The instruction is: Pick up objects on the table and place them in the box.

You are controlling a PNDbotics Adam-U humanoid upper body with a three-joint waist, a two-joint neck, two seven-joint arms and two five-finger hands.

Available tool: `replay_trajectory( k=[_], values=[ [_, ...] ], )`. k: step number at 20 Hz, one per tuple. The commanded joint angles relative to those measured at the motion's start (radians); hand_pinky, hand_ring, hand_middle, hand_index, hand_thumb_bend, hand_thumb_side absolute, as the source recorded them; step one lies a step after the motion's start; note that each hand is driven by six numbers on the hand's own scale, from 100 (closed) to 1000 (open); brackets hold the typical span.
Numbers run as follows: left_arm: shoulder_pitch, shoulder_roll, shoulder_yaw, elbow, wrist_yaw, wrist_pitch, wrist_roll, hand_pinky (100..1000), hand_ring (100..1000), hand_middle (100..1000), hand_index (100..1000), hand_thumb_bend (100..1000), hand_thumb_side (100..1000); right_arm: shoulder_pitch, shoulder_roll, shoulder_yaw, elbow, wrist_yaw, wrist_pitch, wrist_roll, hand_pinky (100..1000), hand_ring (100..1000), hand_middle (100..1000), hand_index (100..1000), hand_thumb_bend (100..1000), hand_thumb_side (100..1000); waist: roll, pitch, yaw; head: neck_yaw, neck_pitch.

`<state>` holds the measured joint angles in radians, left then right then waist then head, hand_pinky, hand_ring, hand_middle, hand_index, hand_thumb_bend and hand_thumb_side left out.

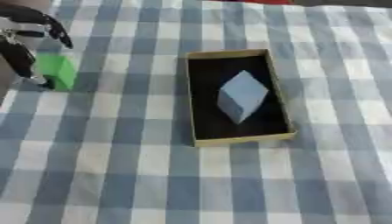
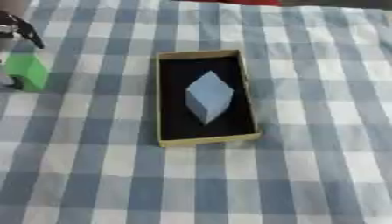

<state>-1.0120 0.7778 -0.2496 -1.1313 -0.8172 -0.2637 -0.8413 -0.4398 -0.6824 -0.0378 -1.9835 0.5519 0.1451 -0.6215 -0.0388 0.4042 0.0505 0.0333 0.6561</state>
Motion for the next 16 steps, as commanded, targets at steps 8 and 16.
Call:
replay_trajectory(
  k=[8,16],
  values=[
    [-0.039,0.028,0.02,-0.051,0.043,-0.005,-0.009,689,698,580,702,433,234,-0.002,-0.019,-0.017,-0.017,-0.005,0.002,-0.008,828,797,803,811,100,1000,0.006,-0.031,0.007,-0.002,0.002],
    [-0.105,-0.001,0.012,-0.136,0.109,0.002,-0.018,675,678,568,704,422,261,-0.004,-0.021,-0.016,-0.017,-0.001,-0.003,-0.008,829,797,804,812,100,1000,0.014,-0.052,0.014,-0.005,0.011]
  ],
)
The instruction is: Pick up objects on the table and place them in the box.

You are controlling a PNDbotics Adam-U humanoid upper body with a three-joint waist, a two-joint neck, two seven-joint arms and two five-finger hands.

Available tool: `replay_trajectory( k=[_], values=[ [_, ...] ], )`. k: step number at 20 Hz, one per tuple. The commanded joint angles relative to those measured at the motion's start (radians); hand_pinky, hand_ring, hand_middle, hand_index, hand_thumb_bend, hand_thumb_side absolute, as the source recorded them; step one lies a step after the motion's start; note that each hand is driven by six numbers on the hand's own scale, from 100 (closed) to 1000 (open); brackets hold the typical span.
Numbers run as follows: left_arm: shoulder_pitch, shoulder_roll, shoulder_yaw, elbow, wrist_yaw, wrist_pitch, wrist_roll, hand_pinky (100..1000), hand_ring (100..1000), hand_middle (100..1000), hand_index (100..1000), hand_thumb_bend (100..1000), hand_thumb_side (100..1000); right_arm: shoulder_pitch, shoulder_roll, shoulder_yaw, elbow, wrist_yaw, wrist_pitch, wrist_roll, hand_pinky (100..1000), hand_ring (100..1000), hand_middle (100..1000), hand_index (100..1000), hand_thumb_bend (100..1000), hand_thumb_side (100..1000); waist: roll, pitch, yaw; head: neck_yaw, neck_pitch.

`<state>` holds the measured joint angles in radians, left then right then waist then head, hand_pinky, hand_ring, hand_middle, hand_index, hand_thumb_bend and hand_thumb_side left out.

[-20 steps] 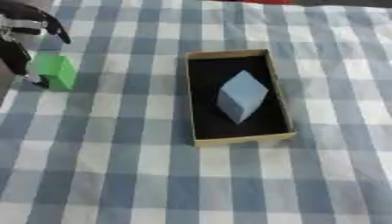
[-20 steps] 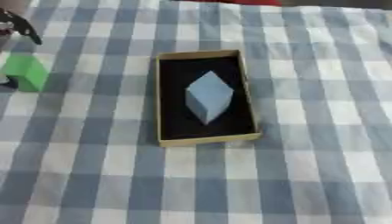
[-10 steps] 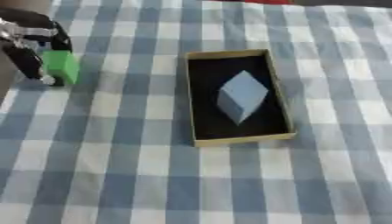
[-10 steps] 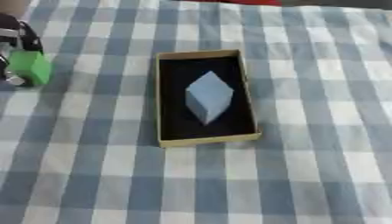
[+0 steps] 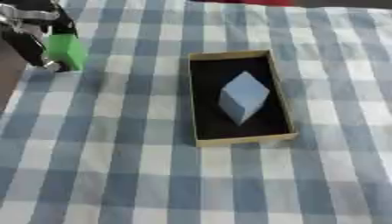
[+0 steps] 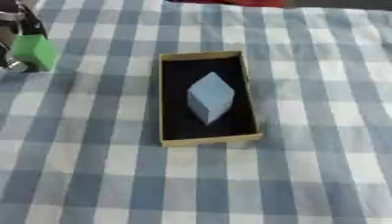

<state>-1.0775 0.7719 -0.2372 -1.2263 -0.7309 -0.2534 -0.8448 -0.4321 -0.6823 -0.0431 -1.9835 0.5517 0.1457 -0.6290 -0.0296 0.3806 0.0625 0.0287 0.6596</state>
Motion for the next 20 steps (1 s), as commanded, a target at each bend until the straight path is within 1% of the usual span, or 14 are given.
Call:
replay_trajectory(
  k=[1,8,10,15,20],
  values=[
    [-0.052,-0.005,-0.01,-0.054,0.03,-0.008,-0.019,681,684,575,710,425,264,-0.013,-0.021,-0.01,-0.017,0.0,-0.004,0.001,829,797,804,812,100,1000,0.005,-0.031,0.002,0.002,0.009],
    [-0.156,-0.123,-0.08,-0.124,0.079,-0.011,-0.06,657,655,548,683,365,241,-0.024,-0.017,-0.002,-0.017,-0.001,-0.011,0.011,828,797,804,811,100,1000,0.015,-0.039,-0.007,0.024,0.019],
    [-0.173,-0.151,-0.088,-0.133,0.095,-0.009,-0.062,643,639,533,668,341,236,-0.026,-0.016,-0.002,-0.017,-0.002,-0.012,0.011,828,797,804,811,100,1000,0.02,-0.041,-0.011,0.03,0.02],
    [-0.204,-0.226,-0.111,-0.133,0.114,-0.004,-0.062,643,638,536,672,333,251,-0.033,-0.009,0.0,-0.017,-0.002,-0.016,0.011,828,797,804,811,100,1000,0.032,-0.048,-0.023,0.038,0.021],
    [-0.22,-0.312,-0.146,-0.146,0.132,-0.01,-0.062,642,634,536,673,318,267,-0.037,-0.004,-0.001,-0.017,0.0,-0.019,0.011,828,797,804,811,100,1000,0.037,-0.055,-0.03,0.046,0.026]
  ],
)
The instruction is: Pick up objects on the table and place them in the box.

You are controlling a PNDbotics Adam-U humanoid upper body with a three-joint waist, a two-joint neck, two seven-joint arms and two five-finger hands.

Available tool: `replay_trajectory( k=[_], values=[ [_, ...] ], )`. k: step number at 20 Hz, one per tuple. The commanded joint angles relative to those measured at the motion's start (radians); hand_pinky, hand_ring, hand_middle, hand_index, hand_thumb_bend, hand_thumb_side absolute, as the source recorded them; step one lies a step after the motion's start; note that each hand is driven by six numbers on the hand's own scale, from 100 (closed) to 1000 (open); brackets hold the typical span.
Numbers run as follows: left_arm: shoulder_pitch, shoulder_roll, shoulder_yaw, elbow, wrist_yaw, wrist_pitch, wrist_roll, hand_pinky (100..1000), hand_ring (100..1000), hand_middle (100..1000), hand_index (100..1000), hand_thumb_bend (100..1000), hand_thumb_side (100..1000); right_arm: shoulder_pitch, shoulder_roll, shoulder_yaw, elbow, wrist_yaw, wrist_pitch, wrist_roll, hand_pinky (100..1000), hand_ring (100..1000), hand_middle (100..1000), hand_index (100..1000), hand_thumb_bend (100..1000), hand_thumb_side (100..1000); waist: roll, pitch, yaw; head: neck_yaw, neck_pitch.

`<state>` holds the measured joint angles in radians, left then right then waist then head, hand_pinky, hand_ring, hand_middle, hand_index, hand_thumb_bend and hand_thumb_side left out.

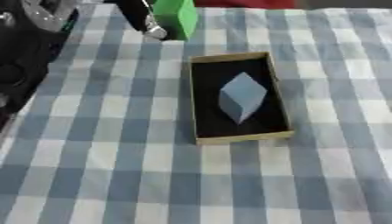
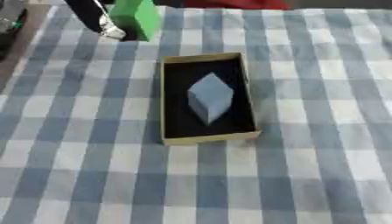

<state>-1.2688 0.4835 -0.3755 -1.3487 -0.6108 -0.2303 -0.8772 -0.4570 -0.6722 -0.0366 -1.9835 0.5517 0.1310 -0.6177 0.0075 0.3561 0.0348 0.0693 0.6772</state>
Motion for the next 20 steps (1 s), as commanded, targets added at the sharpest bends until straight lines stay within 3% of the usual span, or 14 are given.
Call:
replay_trajectory(
  k=[1,9,20],
  values=[
    [-0.028,-0.04,-0.016,-0.032,0.016,-0.033,-0.03,642,634,536,674,318,268,-0.014,-0.013,-0.007,-0.017,0.0,-0.005,0.0,828,797,804,811,100,999,0.0,-0.031,-0.004,0.006,0.009],
    [-0.005,-0.096,-0.082,-0.024,-0.025,-0.034,-0.03,641,642,538,674,357,280,-0.025,-0.006,-0.005,-0.017,-0.001,-0.009,0.001,827,796,803,810,100,999,0.002,-0.028,-0.015,0.005,0.016],
    [0.018,-0.109,-0.086,0.025,-0.128,-0.083,-0.03,639,646,537,672,398,281,-0.029,0.0,-0.003,-0.017,-0.006,-0.011,0.0,826,795,802,810,100,1000,0.003,-0.017,-0.021,-0.006,0.016]
  ],
)
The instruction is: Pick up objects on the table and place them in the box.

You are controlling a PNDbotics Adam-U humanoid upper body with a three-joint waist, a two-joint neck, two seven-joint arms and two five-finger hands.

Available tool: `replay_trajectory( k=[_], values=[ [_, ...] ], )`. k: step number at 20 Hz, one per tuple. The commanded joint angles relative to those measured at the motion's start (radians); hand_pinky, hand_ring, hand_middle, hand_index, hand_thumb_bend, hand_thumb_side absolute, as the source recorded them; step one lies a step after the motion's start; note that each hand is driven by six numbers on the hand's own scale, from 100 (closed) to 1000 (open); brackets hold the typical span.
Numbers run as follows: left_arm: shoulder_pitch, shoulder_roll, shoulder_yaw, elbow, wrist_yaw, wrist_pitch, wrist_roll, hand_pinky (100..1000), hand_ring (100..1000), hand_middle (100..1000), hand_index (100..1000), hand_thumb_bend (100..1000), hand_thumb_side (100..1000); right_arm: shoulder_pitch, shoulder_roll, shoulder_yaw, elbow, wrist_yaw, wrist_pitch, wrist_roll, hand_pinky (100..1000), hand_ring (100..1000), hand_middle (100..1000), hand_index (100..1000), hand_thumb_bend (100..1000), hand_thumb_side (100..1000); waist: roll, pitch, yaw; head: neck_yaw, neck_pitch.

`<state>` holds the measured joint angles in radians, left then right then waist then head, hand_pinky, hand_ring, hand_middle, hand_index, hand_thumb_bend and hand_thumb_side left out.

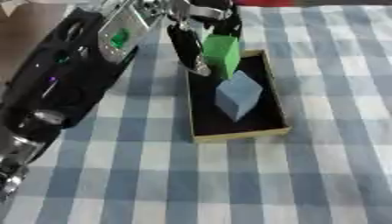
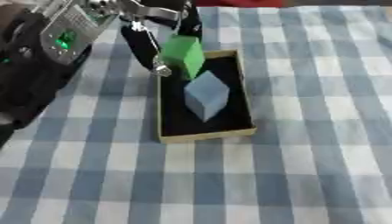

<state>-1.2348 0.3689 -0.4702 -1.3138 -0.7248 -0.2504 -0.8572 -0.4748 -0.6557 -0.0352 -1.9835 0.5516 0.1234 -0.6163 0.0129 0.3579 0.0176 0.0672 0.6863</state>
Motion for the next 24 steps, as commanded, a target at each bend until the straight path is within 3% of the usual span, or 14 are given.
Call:
replay_trajectory(
  k=[1,3,12,18,24],
  values=[
    [-0.016,0.003,0.01,-0.01,-0.014,-0.065,-0.05,641,647,539,675,405,302,-0.011,-0.016,-0.004,-0.017,-0.006,-0.004,-0.001,826,795,802,809,100,1000,-0.002,-0.019,-0.004,-0.003,0.006],
    [-0.015,-0.002,0.009,-0.009,-0.008,-0.071,-0.05,664,676,565,703,433,337,-0.012,-0.015,-0.004,-0.017,-0.006,-0.004,0.0,826,795,801,809,100,1000,-0.003,-0.018,-0.004,-0.002,0.005],
    [-0.007,-0.006,0.011,0.008,-0.054,-0.088,-0.042,655,666,558,693,438,321,-0.01,-0.011,-0.004,-0.017,-0.008,-0.002,0.0,826,794,800,809,100,1000,-0.002,-0.017,-0.006,-0.003,0.002],
    [-0.018,0.012,0.041,-0.001,-0.078,-0.082,-0.029,649,658,549,684,412,254,-0.005,-0.013,-0.006,-0.017,-0.008,-0.001,-0.002,826,794,800,809,100,1000,-0.002,-0.018,-0.005,-0.003,0.001],
    [-0.034,0.046,0.069,0.038,-0.138,-0.084,-0.017,656,668,555,689,441,217,-0.004,-0.015,-0.007,-0.017,-0.007,-0.001,-0.003,825,794,800,809,100,1000,0.0,-0.018,-0.004,-0.001,-0.008]
  ],
)
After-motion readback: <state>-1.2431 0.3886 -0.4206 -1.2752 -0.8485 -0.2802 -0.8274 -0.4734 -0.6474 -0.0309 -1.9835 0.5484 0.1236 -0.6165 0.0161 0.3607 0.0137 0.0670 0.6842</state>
